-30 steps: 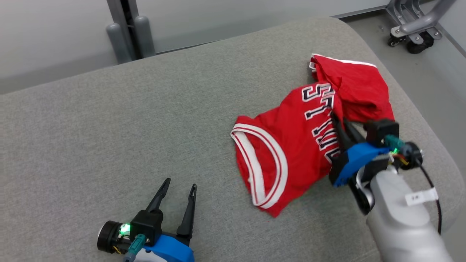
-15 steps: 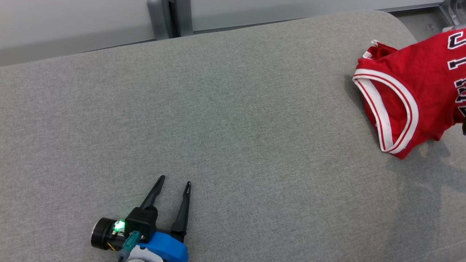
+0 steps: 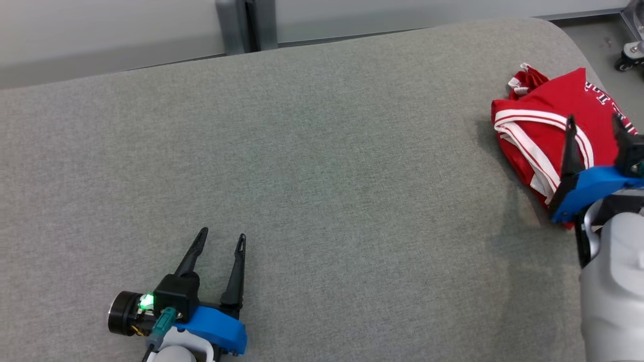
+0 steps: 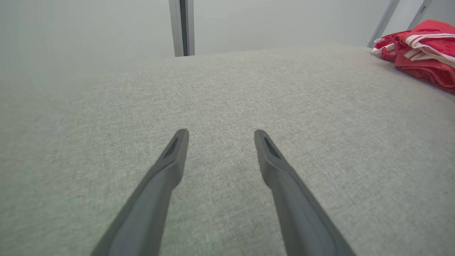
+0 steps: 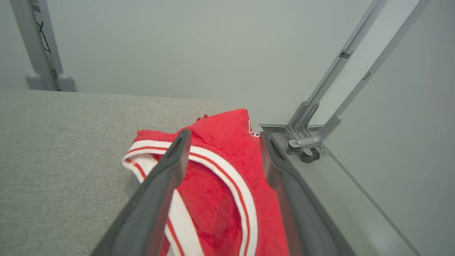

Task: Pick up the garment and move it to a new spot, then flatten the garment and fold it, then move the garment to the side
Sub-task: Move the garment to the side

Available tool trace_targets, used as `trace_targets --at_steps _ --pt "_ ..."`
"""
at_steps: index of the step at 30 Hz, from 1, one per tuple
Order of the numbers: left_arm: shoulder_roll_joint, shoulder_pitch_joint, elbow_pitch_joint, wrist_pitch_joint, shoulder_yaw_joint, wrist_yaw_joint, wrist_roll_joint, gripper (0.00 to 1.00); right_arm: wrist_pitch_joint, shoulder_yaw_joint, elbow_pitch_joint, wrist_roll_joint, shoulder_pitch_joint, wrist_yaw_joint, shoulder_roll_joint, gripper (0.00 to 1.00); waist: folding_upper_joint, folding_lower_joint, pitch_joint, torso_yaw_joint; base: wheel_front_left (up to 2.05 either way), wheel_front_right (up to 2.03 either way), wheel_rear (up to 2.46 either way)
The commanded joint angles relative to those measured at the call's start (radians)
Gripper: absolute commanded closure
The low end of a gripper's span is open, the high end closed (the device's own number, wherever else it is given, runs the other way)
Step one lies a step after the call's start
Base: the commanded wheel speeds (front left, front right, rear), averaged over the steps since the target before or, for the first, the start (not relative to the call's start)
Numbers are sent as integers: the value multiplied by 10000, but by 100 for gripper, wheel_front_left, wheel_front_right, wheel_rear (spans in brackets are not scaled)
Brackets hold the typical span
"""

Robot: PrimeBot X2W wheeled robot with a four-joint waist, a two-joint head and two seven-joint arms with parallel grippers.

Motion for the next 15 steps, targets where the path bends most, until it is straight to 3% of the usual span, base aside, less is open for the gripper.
trace_targets --at_steps 1,7,11,15 --pt "30 -101 -33 -42 81 85 23 0 -115 79 29 175 203 -4 127 0 0 0 -32 74 0 0 0" --pt "-13 63 -53 -42 464 237 -88 0 -237 1018 -613 1348 1269 -4 484 0 0 0 -306 585 0 0 0" --pt "-61 261 -108 -43 775 326 -209 0 -243 2221 -1260 2850 2179 -4 498 0 0 0 -566 954 0 0 0" --pt "-97 526 -77 -43 999 403 -305 0 -243 3114 -1753 3609 2963 -4 484 0 0 0 -872 1284 0 0 0"
